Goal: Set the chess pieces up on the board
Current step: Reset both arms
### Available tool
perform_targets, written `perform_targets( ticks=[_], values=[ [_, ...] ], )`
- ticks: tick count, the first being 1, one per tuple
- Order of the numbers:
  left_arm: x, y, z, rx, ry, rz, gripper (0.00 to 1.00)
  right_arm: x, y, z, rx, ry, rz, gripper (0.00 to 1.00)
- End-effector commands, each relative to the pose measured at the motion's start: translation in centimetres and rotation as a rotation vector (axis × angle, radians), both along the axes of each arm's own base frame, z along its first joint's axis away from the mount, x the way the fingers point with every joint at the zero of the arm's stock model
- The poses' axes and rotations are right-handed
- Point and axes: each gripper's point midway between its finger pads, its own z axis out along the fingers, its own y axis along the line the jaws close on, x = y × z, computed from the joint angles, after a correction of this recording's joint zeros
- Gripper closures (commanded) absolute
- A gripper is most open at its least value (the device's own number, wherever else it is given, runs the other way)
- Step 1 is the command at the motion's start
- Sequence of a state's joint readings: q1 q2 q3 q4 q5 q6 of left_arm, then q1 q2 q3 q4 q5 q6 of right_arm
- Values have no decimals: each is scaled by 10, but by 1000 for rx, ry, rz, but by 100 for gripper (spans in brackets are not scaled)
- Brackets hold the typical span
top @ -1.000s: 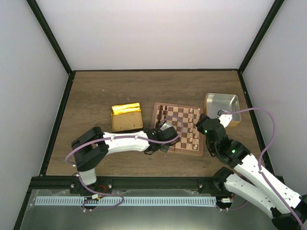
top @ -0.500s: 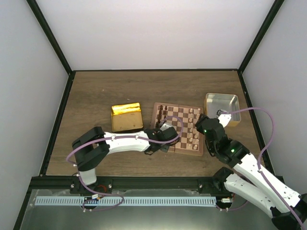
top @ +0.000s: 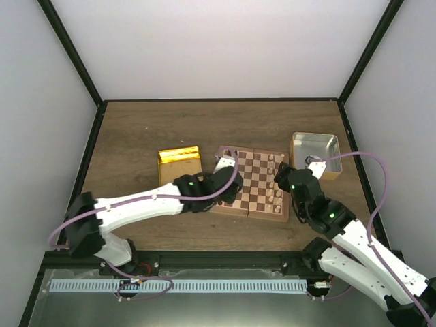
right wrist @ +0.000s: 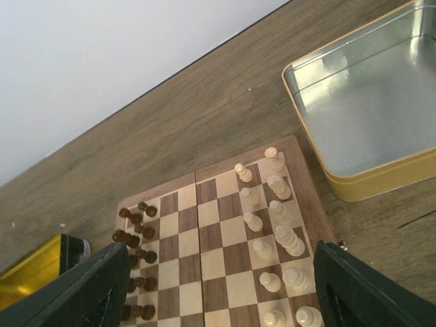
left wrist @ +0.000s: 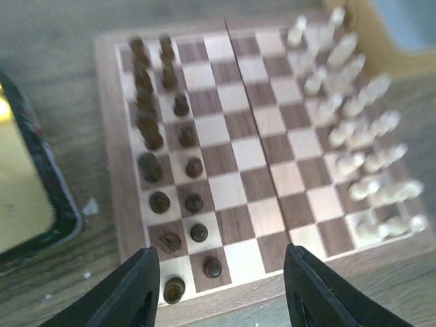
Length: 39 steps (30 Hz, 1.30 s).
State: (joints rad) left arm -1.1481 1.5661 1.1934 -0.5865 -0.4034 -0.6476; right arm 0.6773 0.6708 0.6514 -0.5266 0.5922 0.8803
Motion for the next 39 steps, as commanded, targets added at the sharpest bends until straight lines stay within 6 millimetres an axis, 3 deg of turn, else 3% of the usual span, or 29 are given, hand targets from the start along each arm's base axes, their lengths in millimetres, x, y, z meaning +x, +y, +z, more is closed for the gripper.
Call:
perform_targets(
  ticks=[1, 5, 11, 13, 22, 27, 32, 39],
  values=[
    [11, 30, 67, -86, -169, 84, 46, -8, 5, -1, -65, 13, 96, 22],
    [9, 65, 113, -150, -293, 120, 38, -13, 5, 26, -87, -24, 144, 17],
    [-2, 126, 154, -226, -411, 213, 5, -24, -13, 76, -149, -119, 139, 1],
    [-6, 146, 167, -244, -448, 246, 0, -30, -21, 89, -167, -135, 123, 0],
    [-26, 240, 231, -327, -629, 389, 0, -62, -66, 124, -153, -223, 17, 0],
    [-35, 275, 254, -333, -716, 437, 0, -79, -90, 134, -106, -288, -59, 0],
    [-40, 296, 270, -334, -757, 475, 0, -86, -103, 131, -92, -282, -116, 0],
    [-41, 301, 276, -323, -771, 489, 0, -86, -103, 130, -80, -293, -116, 0]
  ],
)
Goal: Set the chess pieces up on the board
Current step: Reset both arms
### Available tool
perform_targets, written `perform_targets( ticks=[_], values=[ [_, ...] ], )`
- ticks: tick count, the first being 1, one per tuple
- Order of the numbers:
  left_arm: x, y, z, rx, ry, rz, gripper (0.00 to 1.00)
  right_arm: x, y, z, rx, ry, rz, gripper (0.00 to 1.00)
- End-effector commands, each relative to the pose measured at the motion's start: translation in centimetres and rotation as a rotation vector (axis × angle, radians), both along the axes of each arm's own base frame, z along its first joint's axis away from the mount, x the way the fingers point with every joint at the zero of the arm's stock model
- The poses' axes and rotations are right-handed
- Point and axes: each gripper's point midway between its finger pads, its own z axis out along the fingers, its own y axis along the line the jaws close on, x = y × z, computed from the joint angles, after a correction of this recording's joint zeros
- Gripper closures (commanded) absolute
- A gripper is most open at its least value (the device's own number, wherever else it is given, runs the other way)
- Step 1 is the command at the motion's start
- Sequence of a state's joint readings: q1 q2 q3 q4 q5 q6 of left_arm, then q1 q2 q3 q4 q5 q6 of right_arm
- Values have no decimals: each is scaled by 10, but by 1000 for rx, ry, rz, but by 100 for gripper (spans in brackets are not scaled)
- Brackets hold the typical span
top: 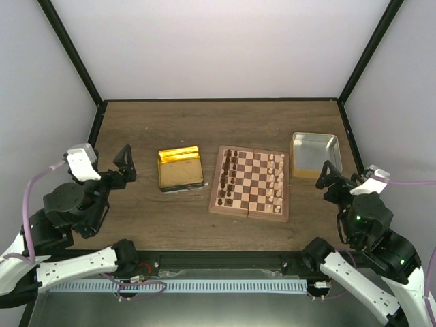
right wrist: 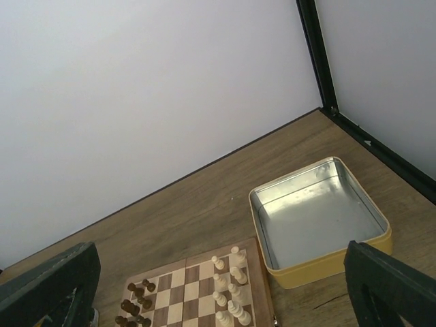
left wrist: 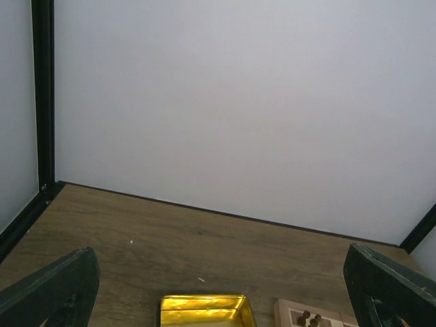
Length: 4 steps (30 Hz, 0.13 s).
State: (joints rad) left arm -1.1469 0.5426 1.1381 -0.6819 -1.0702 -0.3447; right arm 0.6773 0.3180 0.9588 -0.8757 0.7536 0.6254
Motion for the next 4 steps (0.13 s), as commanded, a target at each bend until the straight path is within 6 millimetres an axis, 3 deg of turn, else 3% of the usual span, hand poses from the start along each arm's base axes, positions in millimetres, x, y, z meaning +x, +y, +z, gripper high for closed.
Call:
perform_targets(
  ticks=[1, 4],
  values=[
    [-1, 8, 6, 26, -9, 34, 0, -5, -10, 6, 23, -25, -37, 0],
    [0, 8, 3, 34, 1, 43, 0, -4, -8, 5, 25, -25, -31, 0]
  ],
)
